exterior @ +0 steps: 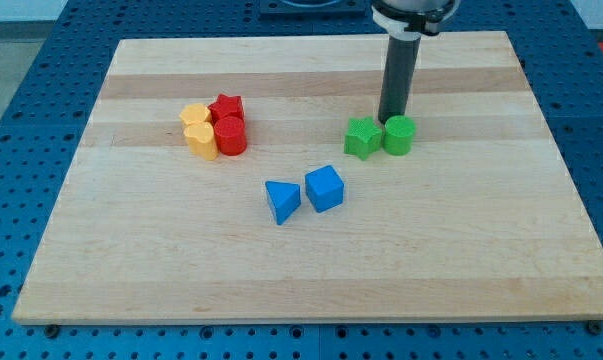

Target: Push the blue triangle towards the bottom center

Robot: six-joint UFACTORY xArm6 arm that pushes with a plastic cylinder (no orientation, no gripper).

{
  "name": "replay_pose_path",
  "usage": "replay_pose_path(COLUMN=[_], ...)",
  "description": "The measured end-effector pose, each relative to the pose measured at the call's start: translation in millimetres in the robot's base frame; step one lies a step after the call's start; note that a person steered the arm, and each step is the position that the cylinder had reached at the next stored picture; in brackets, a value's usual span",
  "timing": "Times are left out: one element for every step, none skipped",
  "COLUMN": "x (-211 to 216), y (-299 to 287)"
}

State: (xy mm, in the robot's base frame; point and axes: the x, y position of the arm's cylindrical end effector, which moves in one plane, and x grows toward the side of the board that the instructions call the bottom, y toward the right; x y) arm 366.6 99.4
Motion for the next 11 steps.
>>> replay_pose_path(x=[-9,-12,-3,17,40,77,114,146,172,189,212], y=[-9,-41,-92,-122,-144,-150,-150,-150,-148,-151,-166])
